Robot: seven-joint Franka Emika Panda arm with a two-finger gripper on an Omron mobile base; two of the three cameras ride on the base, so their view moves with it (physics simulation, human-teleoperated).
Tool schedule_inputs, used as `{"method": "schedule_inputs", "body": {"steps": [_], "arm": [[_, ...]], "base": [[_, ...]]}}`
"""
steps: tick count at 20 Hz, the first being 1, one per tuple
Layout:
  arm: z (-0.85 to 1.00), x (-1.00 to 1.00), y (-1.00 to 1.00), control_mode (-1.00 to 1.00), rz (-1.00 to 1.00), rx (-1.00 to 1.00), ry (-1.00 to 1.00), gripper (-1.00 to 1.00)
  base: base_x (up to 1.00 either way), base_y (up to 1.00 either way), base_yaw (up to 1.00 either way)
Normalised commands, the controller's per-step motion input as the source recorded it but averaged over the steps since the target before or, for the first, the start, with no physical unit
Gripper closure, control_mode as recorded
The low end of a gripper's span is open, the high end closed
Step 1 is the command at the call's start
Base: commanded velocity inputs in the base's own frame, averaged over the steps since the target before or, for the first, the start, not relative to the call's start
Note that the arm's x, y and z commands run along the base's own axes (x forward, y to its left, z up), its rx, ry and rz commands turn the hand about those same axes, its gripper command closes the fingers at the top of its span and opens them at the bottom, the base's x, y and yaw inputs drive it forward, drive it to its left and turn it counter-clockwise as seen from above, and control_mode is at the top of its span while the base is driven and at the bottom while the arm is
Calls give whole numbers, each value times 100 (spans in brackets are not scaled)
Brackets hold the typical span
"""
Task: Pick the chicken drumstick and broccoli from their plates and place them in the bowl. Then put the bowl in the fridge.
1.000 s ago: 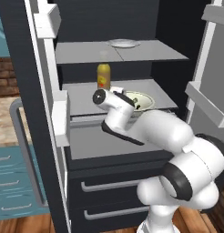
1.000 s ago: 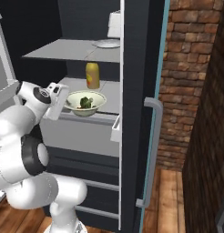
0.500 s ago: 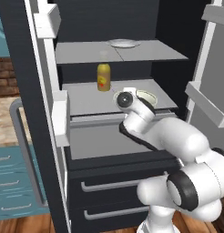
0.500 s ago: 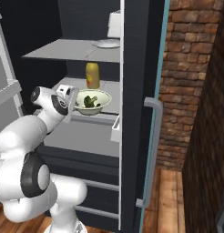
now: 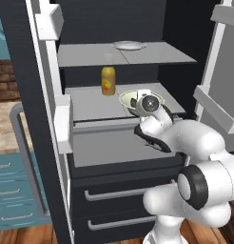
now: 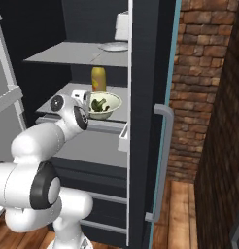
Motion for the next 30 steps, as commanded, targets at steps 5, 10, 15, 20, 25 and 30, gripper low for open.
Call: {"method": "schedule_inputs", "body": {"steps": [5,10,15,20,25,30], "arm": [[3,34,-21,-100,13,-3,2,100],[0,39,-17,-100,5,-5,8,100],[-1,37,-16,-100,4,0,14,100],[-2,35,-10,-100,5,0,2,100],[-9,36,-7,-100,7,0,0,100],[-12,32,-3,-100,3,0,0,100]], "base": [[0,0,0],[0,0,0],[0,0,0],[0,0,0],[0,0,0],[0,0,0]]}}
